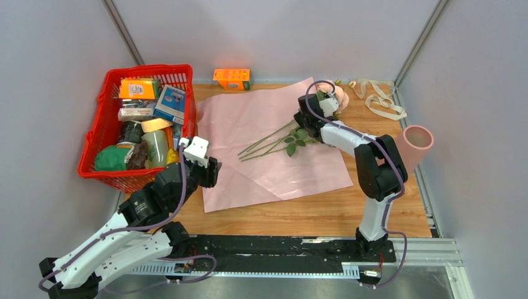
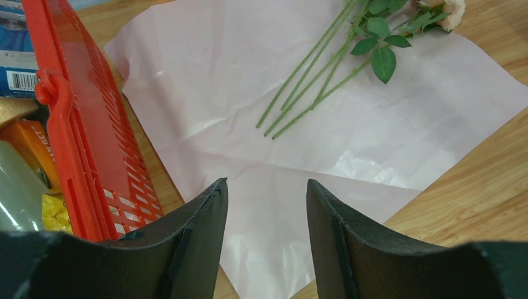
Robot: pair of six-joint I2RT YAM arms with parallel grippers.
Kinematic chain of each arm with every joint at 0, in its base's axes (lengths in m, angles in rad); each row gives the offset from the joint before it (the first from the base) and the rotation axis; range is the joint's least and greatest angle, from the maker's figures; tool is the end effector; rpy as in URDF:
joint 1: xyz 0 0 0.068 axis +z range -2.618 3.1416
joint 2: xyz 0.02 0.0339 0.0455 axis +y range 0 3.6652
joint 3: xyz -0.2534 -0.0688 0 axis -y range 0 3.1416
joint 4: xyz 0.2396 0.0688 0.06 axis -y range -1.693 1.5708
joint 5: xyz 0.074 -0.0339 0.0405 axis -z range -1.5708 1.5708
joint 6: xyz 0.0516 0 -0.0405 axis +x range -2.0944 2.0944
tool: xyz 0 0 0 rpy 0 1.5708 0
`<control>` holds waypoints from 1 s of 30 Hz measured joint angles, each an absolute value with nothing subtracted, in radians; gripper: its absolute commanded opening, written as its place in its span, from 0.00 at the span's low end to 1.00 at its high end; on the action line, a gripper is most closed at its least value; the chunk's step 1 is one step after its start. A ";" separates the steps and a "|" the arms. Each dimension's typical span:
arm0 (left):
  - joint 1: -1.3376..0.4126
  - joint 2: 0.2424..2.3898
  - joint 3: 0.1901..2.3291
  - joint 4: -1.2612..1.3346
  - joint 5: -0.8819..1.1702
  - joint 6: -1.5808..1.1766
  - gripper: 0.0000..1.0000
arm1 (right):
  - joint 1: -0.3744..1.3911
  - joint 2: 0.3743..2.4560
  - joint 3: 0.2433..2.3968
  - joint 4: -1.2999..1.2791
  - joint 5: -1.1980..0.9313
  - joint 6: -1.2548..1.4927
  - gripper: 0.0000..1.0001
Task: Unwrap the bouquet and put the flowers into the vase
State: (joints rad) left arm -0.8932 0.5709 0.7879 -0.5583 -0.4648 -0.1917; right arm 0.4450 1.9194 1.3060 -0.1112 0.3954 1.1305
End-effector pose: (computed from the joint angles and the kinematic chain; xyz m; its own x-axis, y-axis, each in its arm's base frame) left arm 0.1064 -0.0954 0.3204 -0.2882 0.0865 -0.9536 0.3837 0.9229 -0.0323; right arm 0.3949 0.1663 0.1822 -0.3789 0.7442 -0.5501 0.4829 0.6660 0.5685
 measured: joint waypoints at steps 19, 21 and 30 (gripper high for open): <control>-0.893 0.575 0.788 -0.558 -0.457 -0.192 0.59 | 0.451 1.719 1.263 0.117 0.262 0.883 0.00; -0.893 0.577 0.788 -0.558 -0.456 -0.192 0.62 | 0.451 1.642 1.250 0.158 0.236 0.813 0.00; -0.893 0.601 0.788 -0.560 -0.440 -0.191 0.74 | 0.451 1.232 1.175 0.259 0.171 0.379 0.00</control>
